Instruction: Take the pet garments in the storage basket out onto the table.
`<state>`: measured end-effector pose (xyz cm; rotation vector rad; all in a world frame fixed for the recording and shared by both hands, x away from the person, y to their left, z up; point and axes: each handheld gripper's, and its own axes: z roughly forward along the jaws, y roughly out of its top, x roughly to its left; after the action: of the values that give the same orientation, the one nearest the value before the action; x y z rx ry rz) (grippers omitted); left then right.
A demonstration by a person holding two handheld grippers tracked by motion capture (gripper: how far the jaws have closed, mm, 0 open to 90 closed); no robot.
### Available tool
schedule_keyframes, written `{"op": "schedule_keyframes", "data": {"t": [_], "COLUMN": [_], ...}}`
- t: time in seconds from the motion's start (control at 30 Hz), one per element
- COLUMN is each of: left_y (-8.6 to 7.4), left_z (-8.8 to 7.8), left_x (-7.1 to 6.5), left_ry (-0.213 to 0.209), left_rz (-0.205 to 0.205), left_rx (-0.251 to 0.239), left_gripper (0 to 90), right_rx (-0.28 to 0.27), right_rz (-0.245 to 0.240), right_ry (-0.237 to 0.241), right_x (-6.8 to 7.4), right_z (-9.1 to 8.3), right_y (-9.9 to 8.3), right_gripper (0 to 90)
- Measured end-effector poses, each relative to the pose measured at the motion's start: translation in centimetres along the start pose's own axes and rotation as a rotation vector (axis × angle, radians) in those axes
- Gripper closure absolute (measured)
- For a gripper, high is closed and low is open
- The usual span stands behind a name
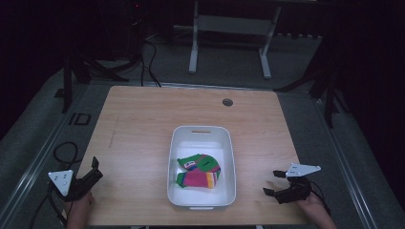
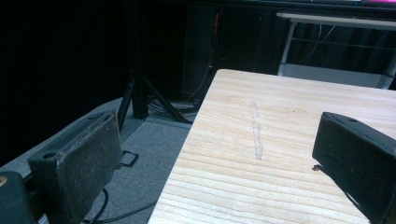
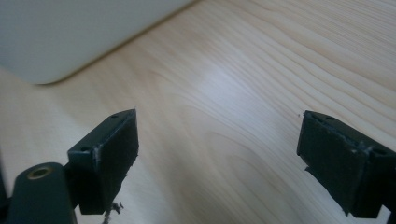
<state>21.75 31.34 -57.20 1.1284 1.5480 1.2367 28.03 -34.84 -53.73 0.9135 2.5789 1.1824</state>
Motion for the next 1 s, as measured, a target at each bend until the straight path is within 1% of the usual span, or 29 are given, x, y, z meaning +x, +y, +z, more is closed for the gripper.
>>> {"op": "schedule_keyframes", "data": {"t": [0.03,0.07,0.27,0.33,0.4,0.47,0.6,0.67,0.77,0.83,0.87,0.9,0.93,1.0], "left_y": [0.0,0.0,0.0,0.0,0.0,0.0,0.0,0.0,0.0,0.0,0.0,0.0,0.0,0.0], "left_z": [0.0,0.0,0.0,0.0,0.0,0.0,0.0,0.0,0.0,0.0,0.0,0.0,0.0,0.0], "left_x": [0.0,0.0,0.0,0.0,0.0,0.0,0.0,0.0,0.1,0.1,0.1,0.1,0.1,0.1], "left_ry": [0.000,-0.001,-0.003,-0.004,-0.004,-0.004,-0.005,-0.005,-0.006,-0.006,-0.007,-0.008,-0.008,-0.009], "left_rz": [0.000,-0.002,-0.001,-0.001,-0.001,-0.002,-0.004,-0.004,-0.005,-0.005,-0.005,-0.005,-0.005,-0.006], "left_rx": [0.000,0.001,0.000,0.001,0.001,0.001,0.001,0.000,0.001,0.000,0.001,0.001,0.001,0.001], "left_gripper": [1.9,1.9,1.9,1.8,1.9,1.8,1.9,1.9,1.8,1.8,1.8,1.9,1.9,1.9], "right_rx": [0.000,0.009,-0.017,-0.017,-0.005,0.003,-0.018,-0.015,-0.014,-0.013,-0.013,-0.018,-0.018,-0.006], "right_rz": [0.000,-0.049,-0.095,-0.110,-0.116,-0.132,-0.142,-0.171,-0.176,-0.179,-0.179,-0.183,-0.183,-0.195], "right_ry": [0.000,0.036,0.096,0.120,0.144,0.149,0.168,0.149,0.174,0.174,0.174,0.180,0.180,0.185], "right_x": [0.0,0.9,2.0,2.4,2.8,3.2,3.7,4.2,4.5,4.8,4.8,5.0,5.0,5.4], "right_z": [0.0,0.4,0.4,0.4,0.3,0.2,-0.1,-0.2,-0.1,0.0,0.0,0.2,0.2,0.5], "right_y": [0.0,1.0,3.0,3.7,4.5,5.3,6.9,7.6,8.6,9.2,9.2,9.7,9.7,10.7], "right_gripper": [12.7,12.8,12.8,12.9,13.0,13.0,12.8,12.8,12.8,12.9,12.9,12.8,12.8,12.8]}}
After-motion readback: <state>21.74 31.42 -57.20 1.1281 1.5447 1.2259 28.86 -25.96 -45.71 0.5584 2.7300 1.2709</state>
